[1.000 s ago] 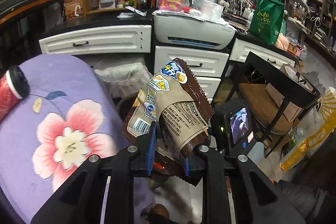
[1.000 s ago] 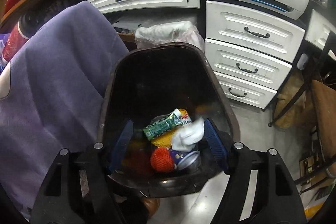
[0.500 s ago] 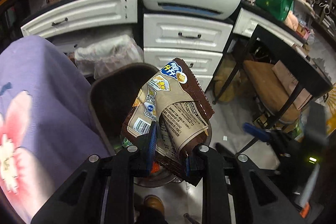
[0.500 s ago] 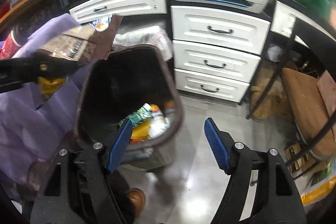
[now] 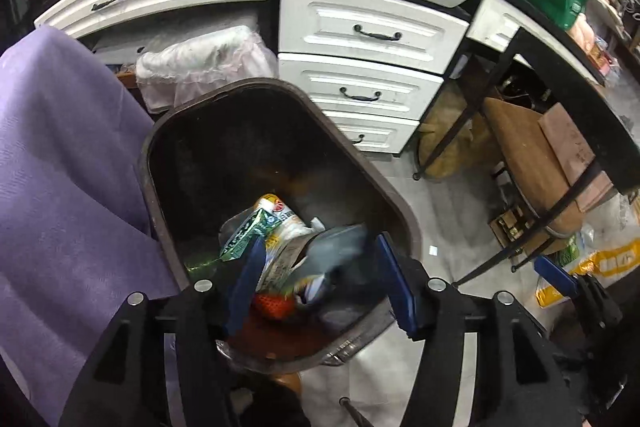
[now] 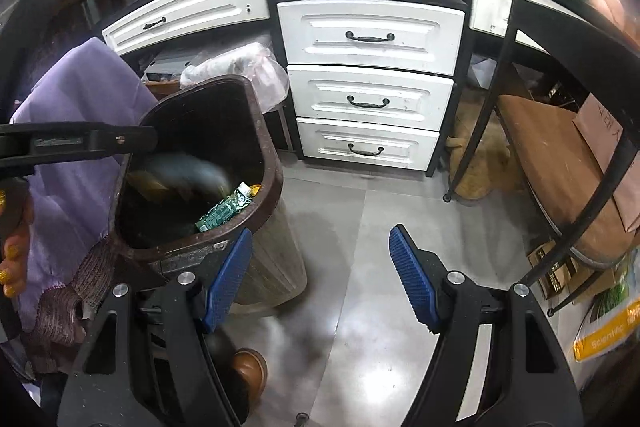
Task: Collect trash
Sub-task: 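Lower the brown snack bag into the bin and open the left tool, then return both tools from the bin to the table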
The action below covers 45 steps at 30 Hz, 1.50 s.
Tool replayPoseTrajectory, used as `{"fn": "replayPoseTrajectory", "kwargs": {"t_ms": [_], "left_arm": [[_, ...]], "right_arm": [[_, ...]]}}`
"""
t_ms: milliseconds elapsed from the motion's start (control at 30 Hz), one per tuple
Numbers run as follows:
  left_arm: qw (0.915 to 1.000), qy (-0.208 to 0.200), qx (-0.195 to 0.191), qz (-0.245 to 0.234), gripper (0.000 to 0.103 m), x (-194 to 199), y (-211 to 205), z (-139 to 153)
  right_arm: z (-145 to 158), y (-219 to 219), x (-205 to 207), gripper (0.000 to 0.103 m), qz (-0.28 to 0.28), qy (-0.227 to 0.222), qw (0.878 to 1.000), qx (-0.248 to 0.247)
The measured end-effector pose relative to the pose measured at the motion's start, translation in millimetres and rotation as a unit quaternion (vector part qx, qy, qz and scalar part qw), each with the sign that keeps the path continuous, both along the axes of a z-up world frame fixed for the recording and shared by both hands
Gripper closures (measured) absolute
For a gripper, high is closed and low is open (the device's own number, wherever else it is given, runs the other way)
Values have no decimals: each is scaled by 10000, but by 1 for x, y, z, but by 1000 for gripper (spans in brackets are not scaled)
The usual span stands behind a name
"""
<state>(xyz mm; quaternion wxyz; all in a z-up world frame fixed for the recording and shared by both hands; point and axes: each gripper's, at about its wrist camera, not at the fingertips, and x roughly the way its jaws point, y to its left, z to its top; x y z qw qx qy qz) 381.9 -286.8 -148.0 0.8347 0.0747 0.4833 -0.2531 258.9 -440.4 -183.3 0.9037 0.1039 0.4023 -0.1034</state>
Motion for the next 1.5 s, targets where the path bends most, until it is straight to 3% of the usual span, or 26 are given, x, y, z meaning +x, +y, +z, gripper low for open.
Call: {"fn": "replayPoseTrajectory", "kwargs": {"t_ms": [133,200,400,600,767,1133,1267,1367,1500], "left_arm": [[9997,-190,-164,-15,43,-14,8,21],[9987,-469,-202,17,39,-26,17,40],[9899,-1285,-411,434,20,-59,68,99],[9788,-1868,-237,804,12,-82,119,138],[9697,-2133,-95,1192,10,-93,158,154],[9510,-2240,81,2129,10,-100,262,167],[9399,-2080,134,2703,10,-90,317,161],[9277,-1996,393,3129,10,-80,357,152],[9255,-1609,440,3401,16,-60,401,137]], "right_arm": [[9,1,-4,32,-58,-120,9999,108],[17,5,-6,32,-24,-231,9997,95],[48,28,-7,31,274,-575,9977,242],[79,68,-3,28,809,-828,9927,329],[105,109,1,28,1353,-1008,9851,322],[143,199,12,28,2469,-1234,9604,382],[154,226,12,28,2750,-1295,9520,363],[161,241,15,28,2891,-1320,9475,362],[169,261,20,28,3047,-1317,9423,438]]}}
